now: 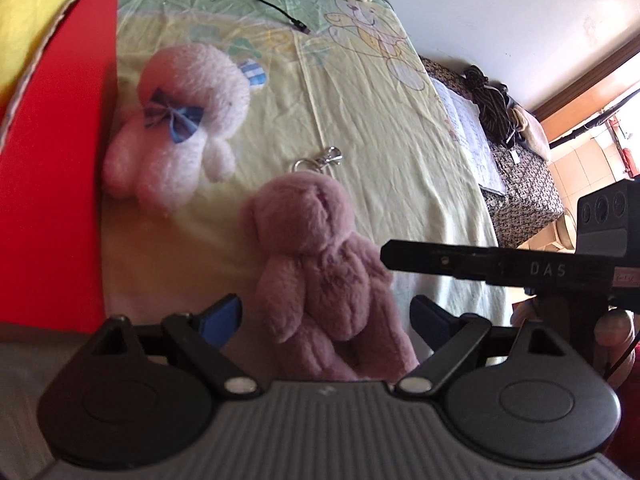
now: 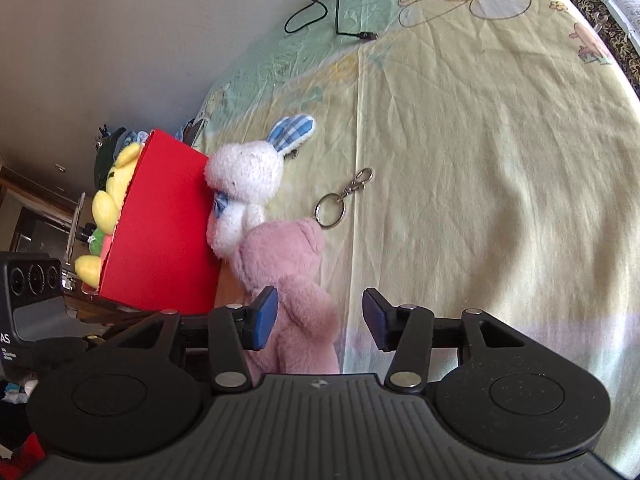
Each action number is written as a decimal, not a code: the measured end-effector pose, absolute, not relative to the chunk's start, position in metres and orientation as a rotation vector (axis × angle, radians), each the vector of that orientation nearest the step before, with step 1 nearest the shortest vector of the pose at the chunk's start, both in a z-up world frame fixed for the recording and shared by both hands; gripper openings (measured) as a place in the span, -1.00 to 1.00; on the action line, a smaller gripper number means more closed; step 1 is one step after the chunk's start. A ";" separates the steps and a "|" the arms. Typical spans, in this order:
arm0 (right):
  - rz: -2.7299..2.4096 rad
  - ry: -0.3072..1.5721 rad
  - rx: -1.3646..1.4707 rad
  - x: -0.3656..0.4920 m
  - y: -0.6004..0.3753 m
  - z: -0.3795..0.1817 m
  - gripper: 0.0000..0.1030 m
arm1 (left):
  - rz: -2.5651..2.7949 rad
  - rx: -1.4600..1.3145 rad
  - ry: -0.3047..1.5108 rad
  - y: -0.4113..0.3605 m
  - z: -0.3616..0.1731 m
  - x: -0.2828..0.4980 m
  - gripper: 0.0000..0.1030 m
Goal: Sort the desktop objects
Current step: 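Grasp the pink teddy bear with the right gripper and lift it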
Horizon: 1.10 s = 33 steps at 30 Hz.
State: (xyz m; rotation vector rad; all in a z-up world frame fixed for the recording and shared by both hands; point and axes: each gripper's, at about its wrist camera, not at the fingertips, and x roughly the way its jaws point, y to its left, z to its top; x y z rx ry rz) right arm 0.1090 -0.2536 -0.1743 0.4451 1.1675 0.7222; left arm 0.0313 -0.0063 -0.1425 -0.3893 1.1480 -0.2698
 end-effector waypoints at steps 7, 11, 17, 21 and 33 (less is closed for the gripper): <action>0.804 1.229 0.496 0.115 -0.236 -0.189 0.06 | -0.269 -0.308 1.131 -0.019 -0.138 0.027 0.53; 0.835 1.261 0.513 0.113 -0.225 -0.191 0.03 | -0.247 -0.266 1.136 -0.025 -0.144 0.030 0.51; 0.823 1.256 0.539 0.105 -0.227 -0.187 -0.14 | -0.256 -0.274 1.134 -0.024 -0.146 0.028 0.51; 0.798 1.228 0.515 0.096 -0.238 -0.177 -0.18 | -0.292 -0.280 1.137 -0.030 -0.143 0.026 0.51; 0.642 1.067 0.469 0.059 -0.271 -0.129 -0.19 | -0.480 -0.200 1.064 -0.065 -0.111 0.021 0.51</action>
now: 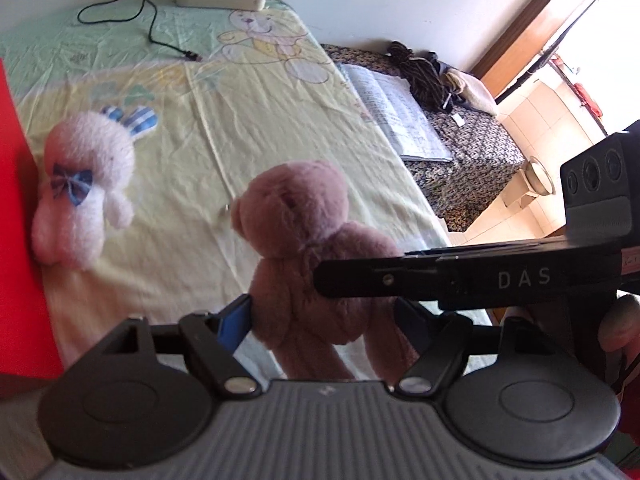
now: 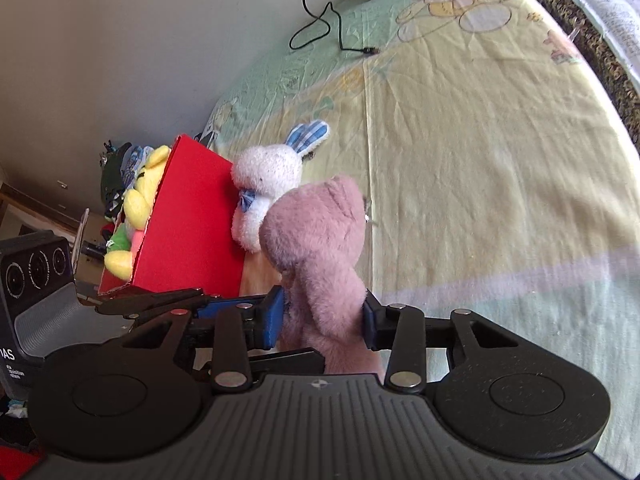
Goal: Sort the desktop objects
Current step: 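Grasp the pink teddy bear with the right gripper and lift it, then carry the pink teddy bear in the right gripper over the red box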
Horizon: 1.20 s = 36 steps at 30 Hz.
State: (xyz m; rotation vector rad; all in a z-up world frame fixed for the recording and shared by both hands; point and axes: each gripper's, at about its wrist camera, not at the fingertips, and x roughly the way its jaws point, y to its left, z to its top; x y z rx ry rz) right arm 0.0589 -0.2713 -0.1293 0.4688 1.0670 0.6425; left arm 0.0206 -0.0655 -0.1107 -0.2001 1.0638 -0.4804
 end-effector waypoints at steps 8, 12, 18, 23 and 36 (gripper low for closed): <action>0.576 0.825 0.384 0.023 -0.252 -0.066 -0.19 | -0.588 -0.150 0.910 -0.049 -0.057 0.006 0.51; 0.568 0.711 0.385 0.008 -0.227 -0.037 -0.19 | -0.606 -0.139 0.826 -0.019 -0.028 -0.007 0.52; 0.610 0.587 0.375 -0.001 -0.177 -0.007 -0.19 | -0.597 -0.123 0.714 0.041 0.008 -0.024 0.53; 0.639 0.524 0.365 -0.004 -0.131 0.008 -0.19 | -0.587 -0.122 0.661 0.092 0.027 -0.030 0.53; 0.680 0.476 0.369 -0.002 -0.043 0.015 -0.24 | -0.539 -0.129 0.620 0.185 0.040 -0.038 0.53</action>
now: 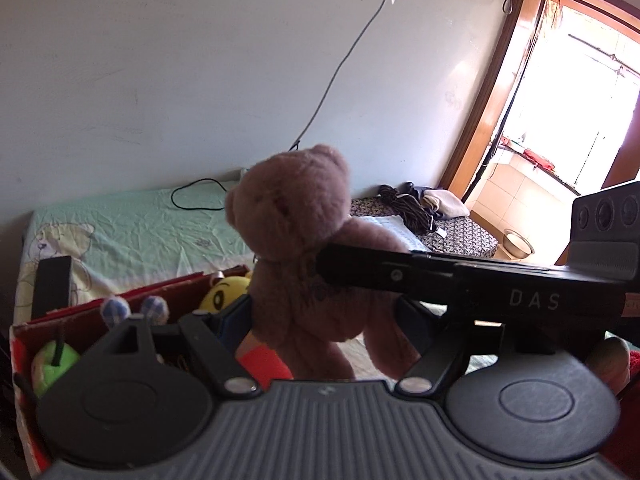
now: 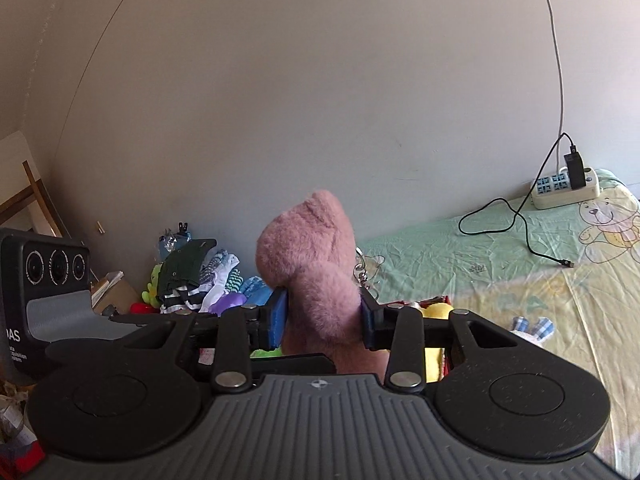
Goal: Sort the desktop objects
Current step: 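Carry the pink teddy bear in the right gripper over the red box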
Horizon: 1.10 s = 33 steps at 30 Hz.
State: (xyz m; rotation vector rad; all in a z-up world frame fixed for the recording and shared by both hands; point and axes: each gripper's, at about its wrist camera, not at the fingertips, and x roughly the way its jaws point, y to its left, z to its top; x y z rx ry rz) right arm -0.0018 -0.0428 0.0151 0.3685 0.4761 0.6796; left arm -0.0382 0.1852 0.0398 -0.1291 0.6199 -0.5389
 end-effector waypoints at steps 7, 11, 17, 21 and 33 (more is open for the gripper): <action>0.650 0.471 0.398 0.004 -0.010 0.014 -0.27 | -0.522 -0.101 0.599 0.212 0.042 -0.029 0.54; 0.604 0.478 0.411 0.008 0.004 0.007 -0.29 | -0.529 -0.085 0.605 0.228 0.034 -0.021 0.54; 0.528 0.531 0.451 0.016 0.019 -0.014 -0.46 | -0.543 -0.076 0.645 0.236 0.011 -0.006 0.46; 0.516 0.547 0.425 0.020 0.030 -0.025 -0.83 | -0.577 -0.061 0.682 0.229 -0.004 0.001 0.34; 0.507 0.659 0.271 0.032 0.038 -0.035 -0.74 | -0.521 -0.161 0.802 0.255 -0.045 0.017 0.39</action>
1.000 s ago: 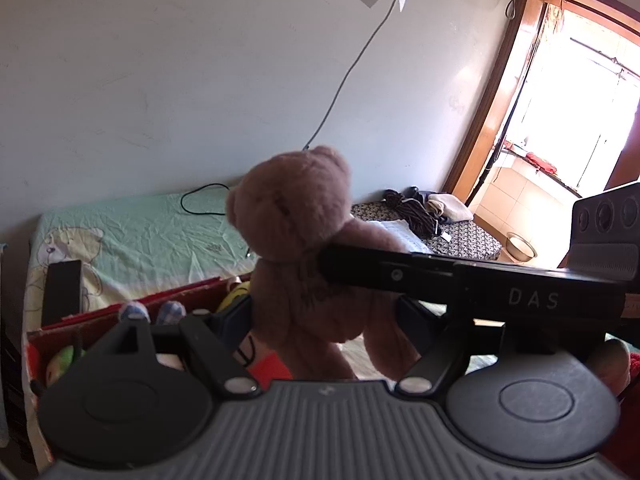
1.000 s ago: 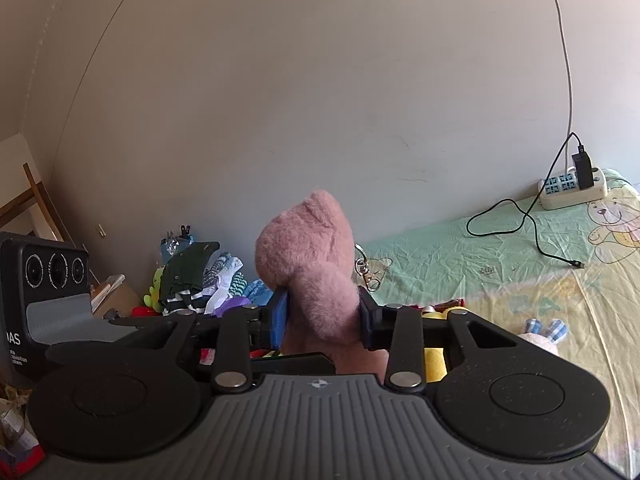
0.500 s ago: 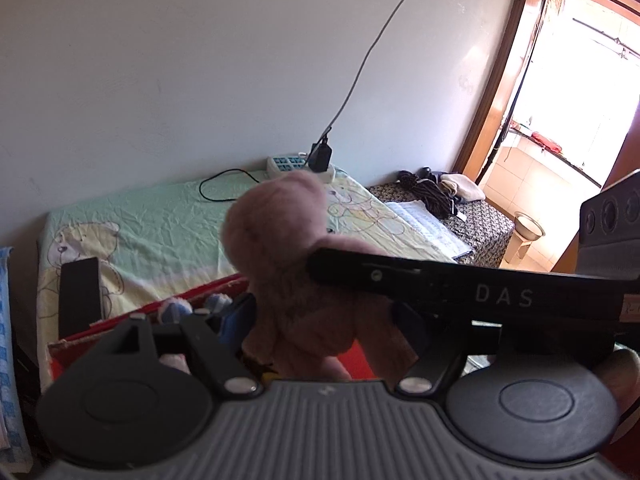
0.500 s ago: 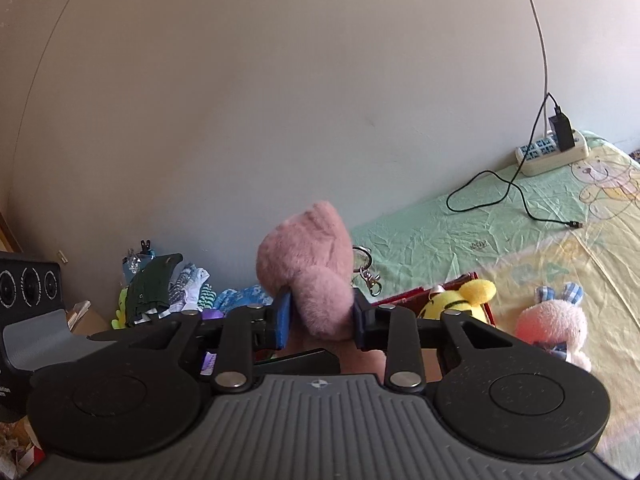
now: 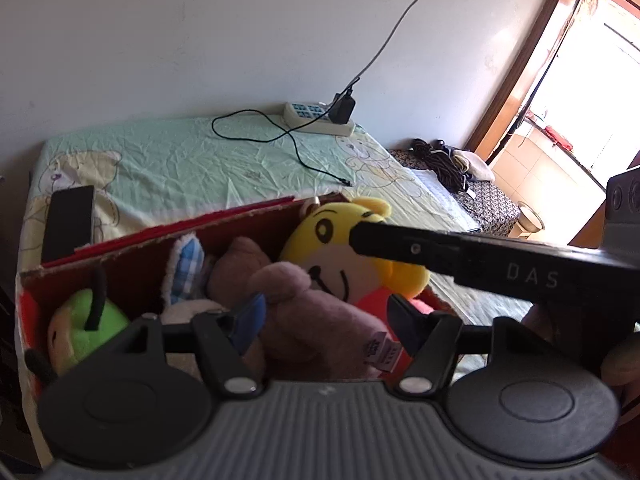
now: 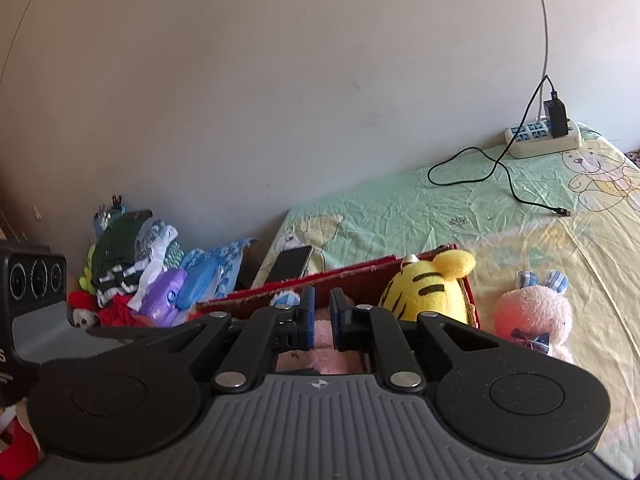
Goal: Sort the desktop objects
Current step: 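Carry the pink teddy bear in the right gripper over the red box, then lower the pink teddy bear into the red box and open the right gripper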
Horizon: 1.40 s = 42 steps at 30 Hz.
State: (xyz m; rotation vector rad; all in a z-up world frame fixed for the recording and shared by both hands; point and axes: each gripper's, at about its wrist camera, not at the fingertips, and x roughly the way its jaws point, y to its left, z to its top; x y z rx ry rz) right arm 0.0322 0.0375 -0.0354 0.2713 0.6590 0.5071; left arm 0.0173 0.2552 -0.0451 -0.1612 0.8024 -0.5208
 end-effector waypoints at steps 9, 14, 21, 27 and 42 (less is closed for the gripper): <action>0.534 0.813 0.246 0.050 0.049 -0.054 -0.56 | -0.525 -0.152 0.846 0.254 -0.058 0.021 0.44; 0.556 0.883 0.259 0.046 0.040 -0.058 -0.71 | -0.540 -0.115 0.864 0.251 -0.063 0.019 0.52; 0.565 0.954 0.242 0.042 0.040 -0.065 -0.79 | -0.570 -0.052 0.885 0.253 -0.069 0.013 0.54; 0.536 0.987 0.216 0.053 0.044 -0.074 -0.78 | -0.543 -0.060 0.879 0.264 -0.069 0.018 0.52; 0.604 0.878 0.338 0.050 0.031 -0.060 -0.66 | -0.475 -0.136 0.797 0.286 -0.044 0.002 0.71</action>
